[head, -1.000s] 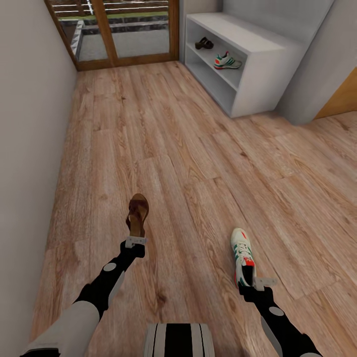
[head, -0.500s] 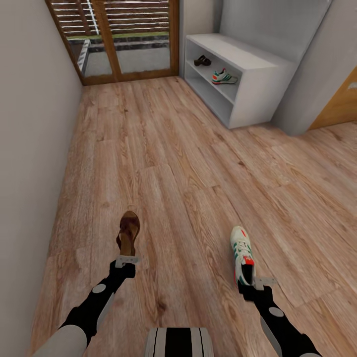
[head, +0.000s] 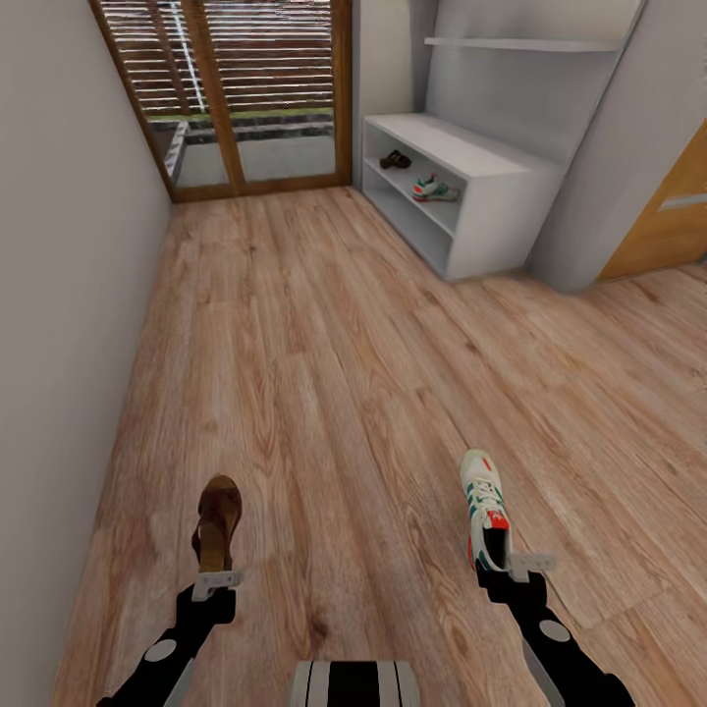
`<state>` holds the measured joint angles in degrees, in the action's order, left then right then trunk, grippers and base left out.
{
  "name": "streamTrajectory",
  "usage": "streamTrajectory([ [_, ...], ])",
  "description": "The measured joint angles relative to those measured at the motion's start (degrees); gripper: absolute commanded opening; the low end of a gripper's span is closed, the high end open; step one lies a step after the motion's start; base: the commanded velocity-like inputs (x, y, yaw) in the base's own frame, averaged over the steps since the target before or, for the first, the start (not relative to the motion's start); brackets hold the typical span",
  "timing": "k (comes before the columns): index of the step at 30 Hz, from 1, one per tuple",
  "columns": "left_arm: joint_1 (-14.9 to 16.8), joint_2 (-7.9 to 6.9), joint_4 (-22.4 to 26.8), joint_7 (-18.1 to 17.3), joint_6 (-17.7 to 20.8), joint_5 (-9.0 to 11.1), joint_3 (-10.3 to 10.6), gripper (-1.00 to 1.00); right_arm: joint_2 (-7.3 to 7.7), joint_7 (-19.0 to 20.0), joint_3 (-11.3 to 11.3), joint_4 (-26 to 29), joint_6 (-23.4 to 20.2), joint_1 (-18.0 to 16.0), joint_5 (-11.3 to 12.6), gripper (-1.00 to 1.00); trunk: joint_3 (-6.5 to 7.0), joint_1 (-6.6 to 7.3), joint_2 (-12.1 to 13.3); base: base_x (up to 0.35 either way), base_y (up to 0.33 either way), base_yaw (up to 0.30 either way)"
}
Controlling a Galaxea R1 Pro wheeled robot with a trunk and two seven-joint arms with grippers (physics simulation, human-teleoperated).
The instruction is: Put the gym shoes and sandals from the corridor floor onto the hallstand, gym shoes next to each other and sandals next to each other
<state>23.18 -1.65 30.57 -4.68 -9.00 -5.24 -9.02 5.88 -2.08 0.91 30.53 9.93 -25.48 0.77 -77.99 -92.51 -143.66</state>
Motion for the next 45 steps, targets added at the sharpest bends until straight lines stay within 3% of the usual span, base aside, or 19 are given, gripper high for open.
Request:
streamTrajectory([
  [8, -3.14, 0.18, -0.38, 1.93, -4.40, 0.02, -0.57, -1.00, 0.00, -0.02, -0.01, -0.06, 4.06, 3.38, -0.04, -1.00, 2.49, 0.21, 0.11, 0.000, 0.000, -0.002],
  [14, -7.85, 0.14, -0.55, 4.79, -7.53, 0.16, -0.76, -1.00, 0.38, 0.09, 0.02, -0.39, 7.29, 7.71, -0.09, -1.00, 4.35, 0.36, 0.19, 0.000, 0.000, 0.000],
  [15, -8.96, 0.20, -1.61, 4.95, -9.71, 0.24, -0.92, -1.00, 0.57, 0.12, 0.01, -3.89, 11.57, 8.89, -0.06, -1.00, 4.66, 0.38, 0.20, 0.000, 0.000, 0.000],
  [17, -9.14, 0.20, -1.98, 4.95, -10.05, 0.31, -1.66, -1.00, 0.48, 0.13, -0.09, -6.80, 14.27, 9.24, -0.05, -1.00, 5.29, 0.44, 0.23, 0.000, 0.000, 0.000],
  [18, -9.23, 0.26, -2.16, 4.92, -10.29, 0.46, -3.51, -1.00, 0.09, 0.12, -0.25, -9.51, 17.84, 9.33, -0.05, -1.00, 5.60, 0.46, 0.24, 0.000, 0.000, 0.000],
  [19, -9.27, 0.29, -2.24, 4.91, -10.33, 0.28, -3.79, -1.00, 0.04, 0.04, -0.13, -10.37, 18.80, 9.33, 0.12, -1.00, 5.91, 0.49, 0.26, 0.000, 0.000, 0.000],
  [32, -9.29, 0.30, -3.60, 4.90, -10.35, 0.18, -3.96, -1.00, -0.08, -0.09, -0.15, -12.08, 19.19, 9.33, 0.23, -1.00, 9.96, 0.82, 0.43, 0.000, 0.000, 0.000],
  [45, -9.29, 0.30, -3.63, 4.90, -10.35, 0.26, -3.96, -1.00, -0.08, -0.18, -0.16, -12.19, 19.17, 9.33, 0.19, -1.00, 13.46, 3.67, 5.63, 0.000, 0.000, 0.000],
])
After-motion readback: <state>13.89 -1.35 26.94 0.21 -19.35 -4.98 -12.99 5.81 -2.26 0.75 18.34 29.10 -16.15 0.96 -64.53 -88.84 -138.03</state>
